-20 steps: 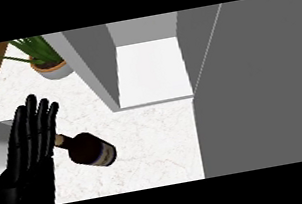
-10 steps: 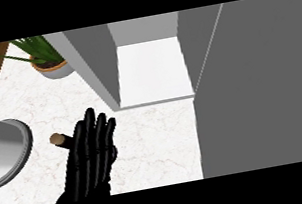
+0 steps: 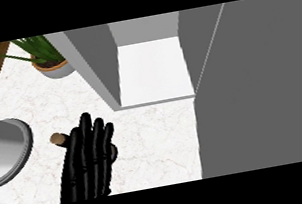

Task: Pick up the wine, place it into the cabinet and close the cabinet

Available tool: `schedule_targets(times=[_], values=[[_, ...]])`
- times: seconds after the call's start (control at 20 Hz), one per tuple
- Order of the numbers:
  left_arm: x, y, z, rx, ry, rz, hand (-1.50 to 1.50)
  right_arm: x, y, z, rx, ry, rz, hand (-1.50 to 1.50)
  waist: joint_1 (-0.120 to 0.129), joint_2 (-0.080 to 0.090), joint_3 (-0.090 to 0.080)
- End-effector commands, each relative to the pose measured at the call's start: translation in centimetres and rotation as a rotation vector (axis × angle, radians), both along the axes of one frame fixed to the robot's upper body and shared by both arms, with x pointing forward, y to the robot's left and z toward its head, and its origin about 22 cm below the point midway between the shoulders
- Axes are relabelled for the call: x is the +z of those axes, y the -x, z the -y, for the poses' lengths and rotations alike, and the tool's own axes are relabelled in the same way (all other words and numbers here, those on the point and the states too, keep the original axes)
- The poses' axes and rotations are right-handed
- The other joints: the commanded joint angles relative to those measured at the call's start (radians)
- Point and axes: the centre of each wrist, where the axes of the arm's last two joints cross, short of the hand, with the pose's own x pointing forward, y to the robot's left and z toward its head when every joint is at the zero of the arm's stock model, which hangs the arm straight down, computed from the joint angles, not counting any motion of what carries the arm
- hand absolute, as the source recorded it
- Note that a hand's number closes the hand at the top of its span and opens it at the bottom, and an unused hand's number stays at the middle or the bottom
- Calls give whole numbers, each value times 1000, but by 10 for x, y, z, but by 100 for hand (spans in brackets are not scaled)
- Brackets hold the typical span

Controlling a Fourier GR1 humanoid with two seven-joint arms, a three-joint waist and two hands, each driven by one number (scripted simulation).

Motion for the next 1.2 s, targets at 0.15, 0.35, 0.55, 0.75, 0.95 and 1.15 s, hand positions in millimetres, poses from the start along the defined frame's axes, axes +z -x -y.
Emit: schedule_targets(times=[0.15, 0.35, 0.55, 0.75, 0.95, 1.15], values=[[17, 13, 10, -22, 88, -19, -150, 28, 21, -5, 6, -16, 20, -150, 0, -1, 0], [25, 23, -5, 31, 92, -13, -150, 36, 13, -15, -6, -25, 16, -150, 8, -1, -1], [29, 22, -4, 59, 75, -20, -150, 32, 24, -12, 1, -13, 12, -150, 2, -2, 0], [36, 31, -29, 89, 76, -30, -150, 32, 23, -5, -24, -24, 37, -150, 4, -4, 0], [37, 22, -40, 134, 51, -32, -150, 27, 15, -5, -24, -13, 16, -150, 5, -1, 0], [37, 15, -54, 158, 45, -23, -150, 38, 15, -11, -27, -35, 40, -150, 4, 0, -2]])
